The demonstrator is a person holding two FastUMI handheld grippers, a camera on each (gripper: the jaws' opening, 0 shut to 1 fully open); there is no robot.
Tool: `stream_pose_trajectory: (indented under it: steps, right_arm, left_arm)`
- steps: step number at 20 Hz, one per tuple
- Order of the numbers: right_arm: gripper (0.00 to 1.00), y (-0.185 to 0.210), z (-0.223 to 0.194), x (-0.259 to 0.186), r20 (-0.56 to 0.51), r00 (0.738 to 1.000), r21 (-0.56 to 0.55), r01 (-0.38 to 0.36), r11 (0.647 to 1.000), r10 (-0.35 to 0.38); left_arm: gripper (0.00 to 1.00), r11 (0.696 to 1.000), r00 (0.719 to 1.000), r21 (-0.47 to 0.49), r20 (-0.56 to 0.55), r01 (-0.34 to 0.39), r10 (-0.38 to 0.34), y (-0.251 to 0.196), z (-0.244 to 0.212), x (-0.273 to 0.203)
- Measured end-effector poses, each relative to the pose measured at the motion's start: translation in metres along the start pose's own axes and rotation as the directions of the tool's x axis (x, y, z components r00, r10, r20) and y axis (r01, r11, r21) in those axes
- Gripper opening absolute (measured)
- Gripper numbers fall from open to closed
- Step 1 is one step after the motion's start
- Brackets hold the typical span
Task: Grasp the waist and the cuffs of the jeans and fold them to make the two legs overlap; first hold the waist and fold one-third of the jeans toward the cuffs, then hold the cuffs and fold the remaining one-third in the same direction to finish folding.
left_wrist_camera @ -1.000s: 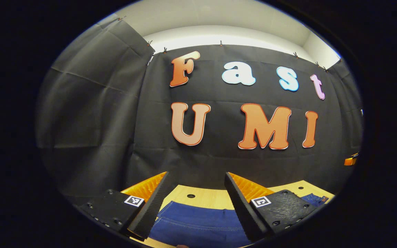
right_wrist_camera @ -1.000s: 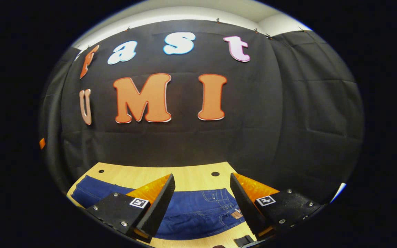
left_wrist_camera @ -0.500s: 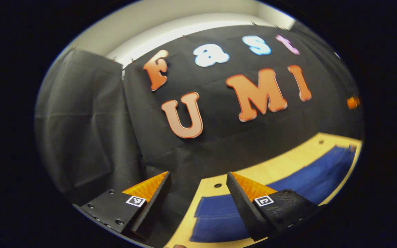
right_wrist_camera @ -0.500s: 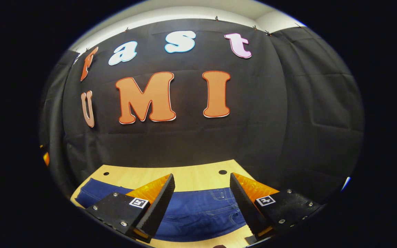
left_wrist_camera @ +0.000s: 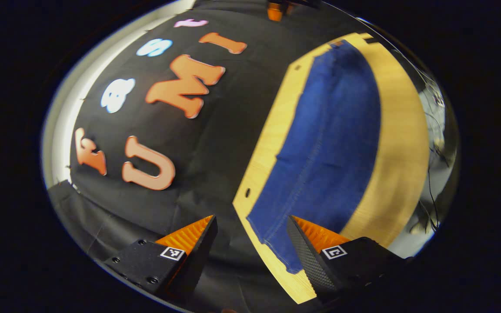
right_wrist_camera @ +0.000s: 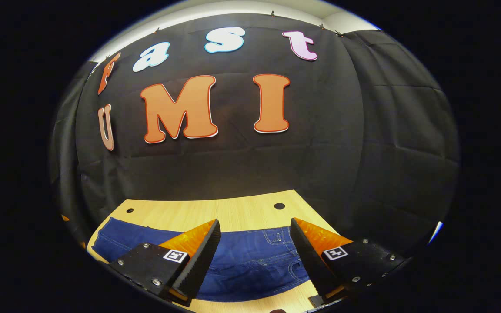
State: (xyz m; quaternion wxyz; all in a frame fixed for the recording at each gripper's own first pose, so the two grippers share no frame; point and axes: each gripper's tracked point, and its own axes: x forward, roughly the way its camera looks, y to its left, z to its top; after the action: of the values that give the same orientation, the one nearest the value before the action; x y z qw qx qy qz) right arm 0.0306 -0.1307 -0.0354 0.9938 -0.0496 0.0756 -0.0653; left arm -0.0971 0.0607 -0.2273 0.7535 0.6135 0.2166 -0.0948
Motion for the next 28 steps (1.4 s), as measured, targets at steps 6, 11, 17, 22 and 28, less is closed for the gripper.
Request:
stream_pose_trajectory:
  steps: [6,11,17,22,28]
  right_arm:
    - [0.98,-0.018,-0.013,0.002,-0.044,0.999,0.023,0.018,1.0,-0.017]
    - [0.98,-0.031,-0.021,0.001,-0.073,0.996,0.043,0.044,0.998,-0.041]
    - [0.98,-0.03,-0.026,0.003,-0.1,0.994,0.045,0.039,0.998,-0.035]
    - [0.98,-0.032,-0.026,0.006,-0.113,0.993,0.047,0.042,0.998,-0.037]
    - [0.98,-0.026,-0.029,0.009,-0.131,0.991,0.033,0.034,0.999,-0.029]
  left_arm:
    - [0.98,0.945,0.969,0.219,-0.107,0.241,-0.223,-0.098,-0.045,0.039]
    - [0.98,0.914,0.943,0.247,-0.168,0.322,-0.287,-0.111,-0.06,0.052]
    - [0.98,0.88,0.913,0.264,-0.216,0.395,-0.346,-0.127,-0.073,0.07]
    - [0.95,0.894,0.932,0.283,-0.211,0.347,-0.295,-0.117,-0.075,0.095]
    - [0.93,0.913,0.957,0.308,-0.198,0.267,-0.213,-0.102,-0.071,0.131]
